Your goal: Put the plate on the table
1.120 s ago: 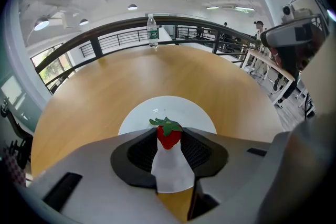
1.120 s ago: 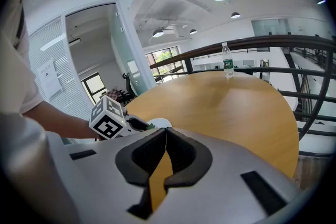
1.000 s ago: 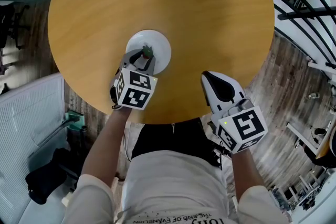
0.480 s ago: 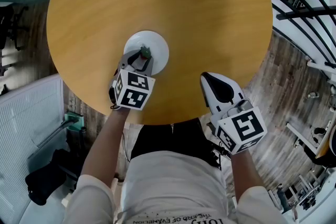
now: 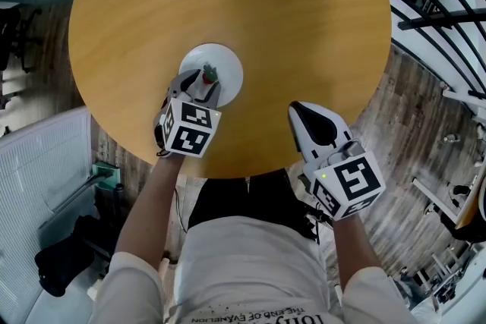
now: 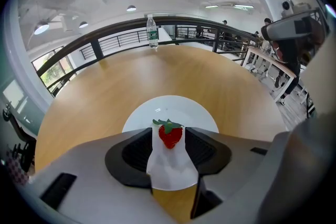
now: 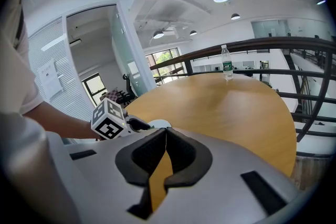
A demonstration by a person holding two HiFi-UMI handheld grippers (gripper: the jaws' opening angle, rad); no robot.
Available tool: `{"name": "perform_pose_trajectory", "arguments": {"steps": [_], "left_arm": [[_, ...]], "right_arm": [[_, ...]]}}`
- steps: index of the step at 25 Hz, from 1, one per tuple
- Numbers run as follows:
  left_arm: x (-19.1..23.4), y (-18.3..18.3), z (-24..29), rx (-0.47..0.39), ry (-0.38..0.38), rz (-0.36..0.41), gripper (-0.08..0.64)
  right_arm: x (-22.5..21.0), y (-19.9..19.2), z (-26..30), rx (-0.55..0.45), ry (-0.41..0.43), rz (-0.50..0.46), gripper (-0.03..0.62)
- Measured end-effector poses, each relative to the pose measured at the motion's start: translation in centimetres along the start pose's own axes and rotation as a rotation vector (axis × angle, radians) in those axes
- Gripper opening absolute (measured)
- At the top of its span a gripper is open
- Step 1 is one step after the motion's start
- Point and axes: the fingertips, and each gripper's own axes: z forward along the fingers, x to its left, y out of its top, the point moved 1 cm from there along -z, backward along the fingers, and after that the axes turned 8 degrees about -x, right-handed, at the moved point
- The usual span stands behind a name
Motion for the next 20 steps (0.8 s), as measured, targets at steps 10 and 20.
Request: {"name": "perform_pose_trajectory", "arguments": {"steps": [10,20], "left_arm": [[0.6,1.5,-4.9,-0.096,0.048,-0.041,0.207],[-0.2,4.7,-16.1,-0.323,0.103,-0.260,0.093]], "right_arm": [[1.9,2.1,-1.1,-0.032,0.027,-0.052,0.025],[5.1,4.4,-3.7,-0.065,0.057,-0.128,0.025]]}}
